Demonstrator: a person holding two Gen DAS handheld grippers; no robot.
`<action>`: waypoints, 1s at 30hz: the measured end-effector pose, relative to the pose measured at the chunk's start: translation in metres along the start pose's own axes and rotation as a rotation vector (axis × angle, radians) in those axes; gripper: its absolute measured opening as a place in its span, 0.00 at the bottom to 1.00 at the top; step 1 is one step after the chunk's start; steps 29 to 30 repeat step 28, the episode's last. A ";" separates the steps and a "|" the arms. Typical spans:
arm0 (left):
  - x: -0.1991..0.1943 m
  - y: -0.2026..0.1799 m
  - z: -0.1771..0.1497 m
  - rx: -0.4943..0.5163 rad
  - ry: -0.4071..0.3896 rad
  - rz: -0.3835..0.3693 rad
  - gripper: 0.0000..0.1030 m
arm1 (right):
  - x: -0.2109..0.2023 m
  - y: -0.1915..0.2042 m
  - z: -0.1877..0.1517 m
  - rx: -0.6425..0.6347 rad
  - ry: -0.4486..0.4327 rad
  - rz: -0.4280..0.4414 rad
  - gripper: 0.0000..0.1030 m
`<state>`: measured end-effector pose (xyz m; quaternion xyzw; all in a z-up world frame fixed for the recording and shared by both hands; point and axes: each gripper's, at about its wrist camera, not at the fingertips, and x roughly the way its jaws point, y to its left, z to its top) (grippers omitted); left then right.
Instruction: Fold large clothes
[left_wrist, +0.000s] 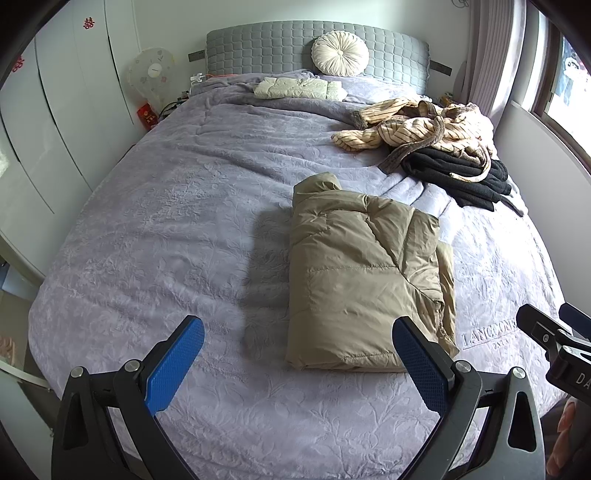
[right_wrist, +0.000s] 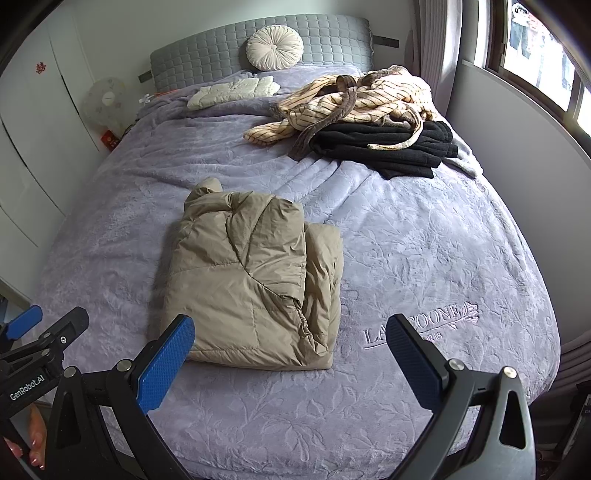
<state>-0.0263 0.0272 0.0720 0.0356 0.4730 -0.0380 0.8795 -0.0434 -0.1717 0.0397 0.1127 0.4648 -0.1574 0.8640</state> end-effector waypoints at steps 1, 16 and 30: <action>0.000 0.000 0.000 0.000 0.000 0.000 0.99 | 0.001 0.000 0.000 0.001 0.000 -0.001 1.00; 0.001 0.001 -0.002 0.004 0.003 -0.001 0.99 | -0.001 0.003 -0.002 0.003 0.000 -0.001 1.00; 0.000 0.003 0.001 0.032 -0.015 -0.012 0.99 | -0.001 0.003 -0.002 0.005 0.000 -0.001 1.00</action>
